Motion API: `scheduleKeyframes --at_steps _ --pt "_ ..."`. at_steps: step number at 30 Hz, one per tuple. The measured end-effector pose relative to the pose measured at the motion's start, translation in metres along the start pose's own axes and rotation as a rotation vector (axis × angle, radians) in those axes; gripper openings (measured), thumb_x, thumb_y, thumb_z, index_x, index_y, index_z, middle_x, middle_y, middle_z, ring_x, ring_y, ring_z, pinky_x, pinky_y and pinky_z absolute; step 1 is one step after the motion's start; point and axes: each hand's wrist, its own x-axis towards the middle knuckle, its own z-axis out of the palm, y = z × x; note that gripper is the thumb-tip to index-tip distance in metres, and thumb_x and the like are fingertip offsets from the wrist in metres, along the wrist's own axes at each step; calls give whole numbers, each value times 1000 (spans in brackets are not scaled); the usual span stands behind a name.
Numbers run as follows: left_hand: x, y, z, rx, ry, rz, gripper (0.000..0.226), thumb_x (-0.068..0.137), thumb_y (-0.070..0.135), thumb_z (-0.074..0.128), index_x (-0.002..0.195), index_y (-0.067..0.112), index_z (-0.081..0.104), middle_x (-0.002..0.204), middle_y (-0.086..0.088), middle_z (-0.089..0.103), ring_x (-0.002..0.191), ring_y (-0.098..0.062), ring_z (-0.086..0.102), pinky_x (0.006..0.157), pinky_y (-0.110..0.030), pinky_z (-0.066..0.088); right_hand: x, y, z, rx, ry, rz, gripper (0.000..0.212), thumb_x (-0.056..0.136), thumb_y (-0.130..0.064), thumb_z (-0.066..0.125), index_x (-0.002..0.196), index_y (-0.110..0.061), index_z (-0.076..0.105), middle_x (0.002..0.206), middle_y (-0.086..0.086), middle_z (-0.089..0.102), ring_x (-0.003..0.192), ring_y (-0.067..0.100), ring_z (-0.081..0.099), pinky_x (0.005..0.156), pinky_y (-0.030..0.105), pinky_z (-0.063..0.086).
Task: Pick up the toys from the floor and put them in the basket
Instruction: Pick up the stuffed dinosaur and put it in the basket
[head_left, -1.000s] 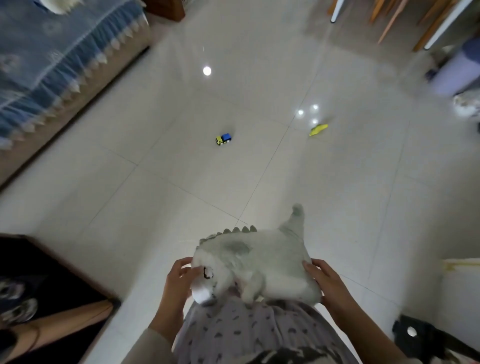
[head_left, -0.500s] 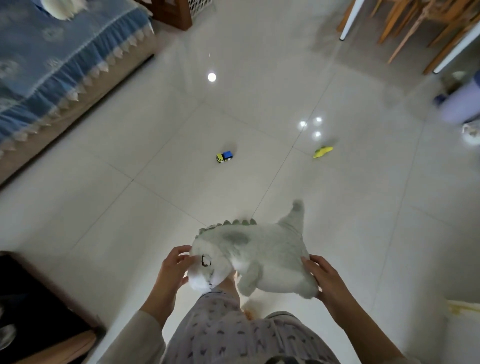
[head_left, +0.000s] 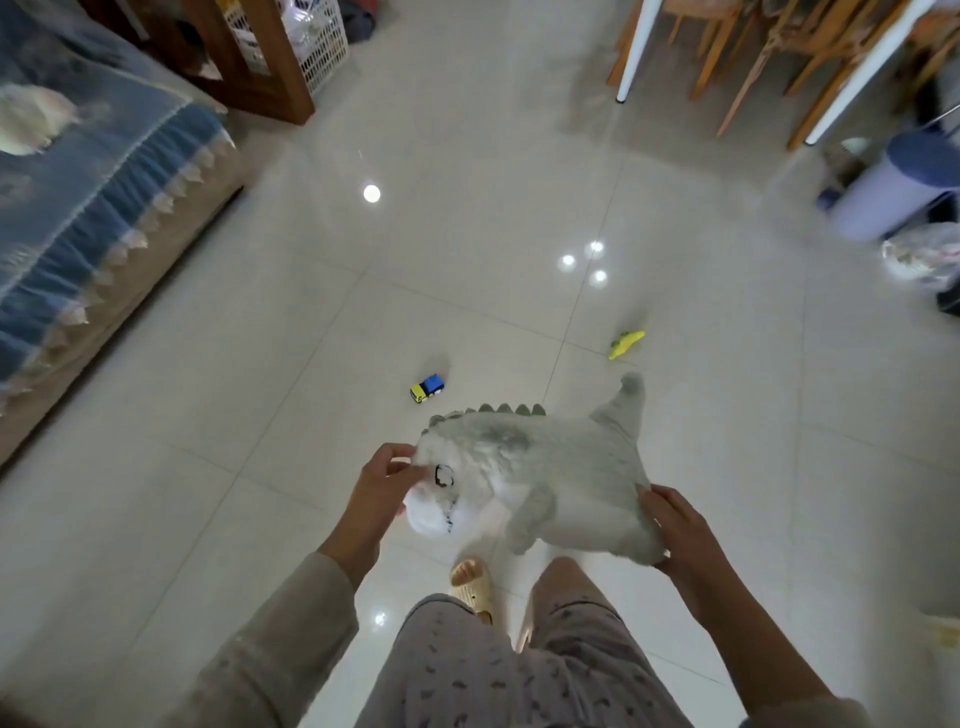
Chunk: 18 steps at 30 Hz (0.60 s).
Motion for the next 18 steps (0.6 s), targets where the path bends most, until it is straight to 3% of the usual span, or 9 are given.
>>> scheduleKeyframes --at_steps 6,12,15,18 --pt "54 47 29 -21 -16 -19 14 84 16 61 97 19 60 101 -9 61 96 -28 56 81 -37 44 54 -31 -9 83 50 65 18 91 -33 54 97 -19 63 106 6 64 95 26 62 59 30 53" --pt "110 85 60 -51 35 -80 7 85 13 58 90 18 59 101 -13 61 92 -28 55 78 -36 42 128 -84 -22 57 29 127 14 90 -31 56 90 -20 65 104 10 67 93 32 65 46 26 54" --pt "139 111 73 -81 74 -102 8 85 14 57 93 16 60 107 -17 63 100 -34 58 80 -38 44 172 -126 -26 -5 -29 120 18 89 -34 57 97 -19 64 107 10 66 95 30 64 52 29 55" --pt "167 136 84 -142 135 -107 7 86 14 56 92 16 60 109 -17 62 100 -34 58 81 -39 44 218 -175 -25 -62 -87 101 28 89 -33 58 106 -12 63 109 13 65 95 29 63 70 44 60"
